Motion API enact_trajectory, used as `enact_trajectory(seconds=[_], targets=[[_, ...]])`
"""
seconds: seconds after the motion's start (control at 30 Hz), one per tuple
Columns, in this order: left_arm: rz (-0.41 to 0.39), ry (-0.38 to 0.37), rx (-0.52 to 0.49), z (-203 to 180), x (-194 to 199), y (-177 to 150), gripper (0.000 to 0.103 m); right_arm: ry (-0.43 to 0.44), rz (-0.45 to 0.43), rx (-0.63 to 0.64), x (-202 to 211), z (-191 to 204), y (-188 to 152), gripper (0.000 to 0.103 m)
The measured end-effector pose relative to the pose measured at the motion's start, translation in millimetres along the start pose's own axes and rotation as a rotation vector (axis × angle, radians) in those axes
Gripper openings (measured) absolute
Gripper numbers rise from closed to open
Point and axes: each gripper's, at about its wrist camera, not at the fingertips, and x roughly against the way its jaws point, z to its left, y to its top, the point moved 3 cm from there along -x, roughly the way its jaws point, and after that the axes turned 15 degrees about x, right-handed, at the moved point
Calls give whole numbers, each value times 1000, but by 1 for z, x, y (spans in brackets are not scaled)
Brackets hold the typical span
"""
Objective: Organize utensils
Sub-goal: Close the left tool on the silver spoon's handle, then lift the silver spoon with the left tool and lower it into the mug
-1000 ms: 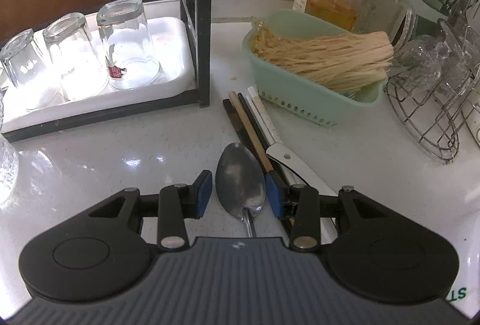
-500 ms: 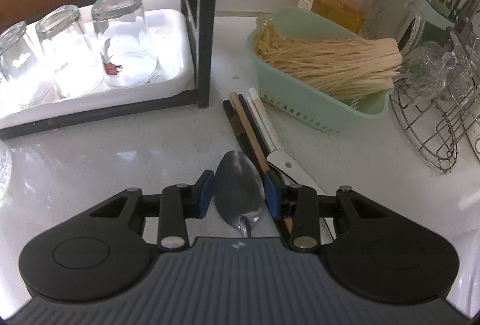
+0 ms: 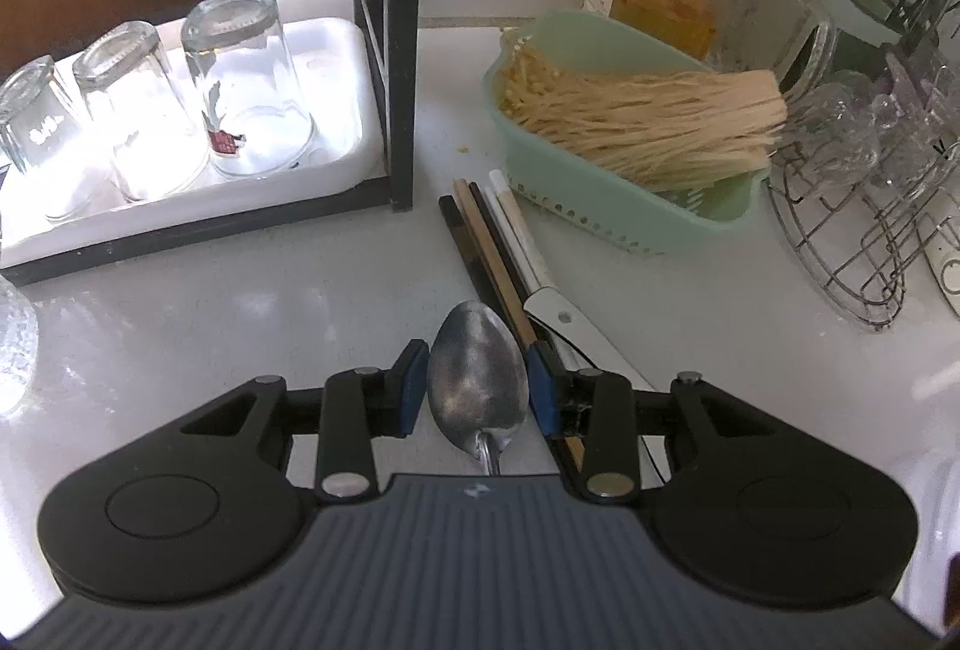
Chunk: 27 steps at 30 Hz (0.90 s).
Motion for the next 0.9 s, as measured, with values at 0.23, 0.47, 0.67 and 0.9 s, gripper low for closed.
enact_trajectory(seconds=[0.23, 0.47, 0.67, 0.9], targets=[[-14, -4, -18, -9, 24, -4, 41, 0, 9, 3, 0, 0, 1, 90], [-29, -17, -28, -17, 53, -11, 41, 8, 13, 14, -1, -1, 1, 90], [-44, -22, -31, -19, 77, -20, 41, 21, 3, 33, -1, -1, 1, 90], [-67, -34, -17, -20, 104, -30, 41, 37, 0, 55, -3, -2, 3, 90]])
